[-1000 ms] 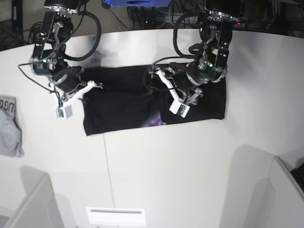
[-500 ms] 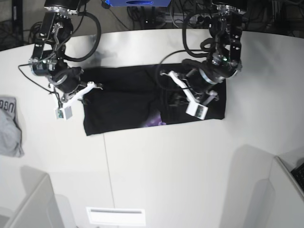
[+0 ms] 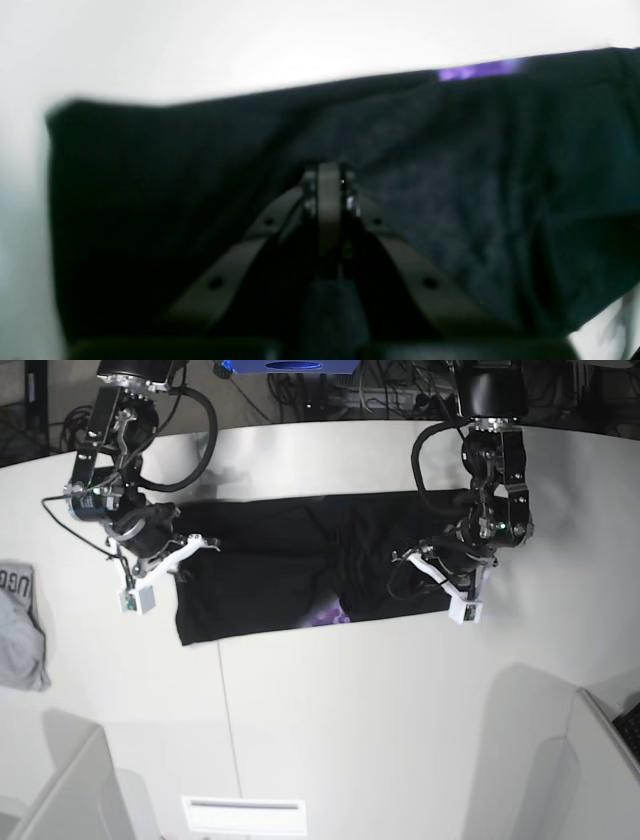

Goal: Fold the T-shirt properly
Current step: 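Lay the folded end down at the strip's middle and open the left gripper, then move the left gripper back to the folded edge and press it flat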

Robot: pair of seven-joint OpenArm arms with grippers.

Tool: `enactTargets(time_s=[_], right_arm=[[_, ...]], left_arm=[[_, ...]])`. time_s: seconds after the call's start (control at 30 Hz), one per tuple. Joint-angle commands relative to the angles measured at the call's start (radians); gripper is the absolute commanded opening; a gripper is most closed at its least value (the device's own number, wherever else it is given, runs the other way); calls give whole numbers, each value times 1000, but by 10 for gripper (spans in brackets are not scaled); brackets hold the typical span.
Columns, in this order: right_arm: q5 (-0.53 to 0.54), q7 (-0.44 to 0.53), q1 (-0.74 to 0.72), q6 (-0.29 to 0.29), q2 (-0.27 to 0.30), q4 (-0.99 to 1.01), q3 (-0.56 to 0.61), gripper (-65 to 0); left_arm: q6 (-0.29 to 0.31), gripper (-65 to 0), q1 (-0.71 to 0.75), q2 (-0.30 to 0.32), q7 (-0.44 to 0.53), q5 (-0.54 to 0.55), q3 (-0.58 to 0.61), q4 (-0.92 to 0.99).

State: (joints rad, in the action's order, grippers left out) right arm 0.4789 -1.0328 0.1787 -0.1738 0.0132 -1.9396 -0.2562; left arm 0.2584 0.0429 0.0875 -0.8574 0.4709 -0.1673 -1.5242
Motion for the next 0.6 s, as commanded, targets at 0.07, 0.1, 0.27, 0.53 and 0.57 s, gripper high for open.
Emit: enactTargets(time_s=[0.07,0.1,0.27,0.53,0.57], right_arm=[[13,19,-11,-3,3,-13,-5,-650],[13,19,-11,-3,3,-13,-5,-650],[27,-7,-23,-3,1,-11,-5,-650],[364,-47,-129,-3,67,231,-105,-237],[396,-44,-144,-3,89,279,-110,-228]], left_arm=[[0,-650,-25,7,16,16,-2,7],[0,-650,-21,7,16,18,-2,4],[6,-650,76,13,16,19,-54,-184],[247,-650,231,42,16,9,-510,-283],[281,-650,242,53,16,9,-565,-275]])
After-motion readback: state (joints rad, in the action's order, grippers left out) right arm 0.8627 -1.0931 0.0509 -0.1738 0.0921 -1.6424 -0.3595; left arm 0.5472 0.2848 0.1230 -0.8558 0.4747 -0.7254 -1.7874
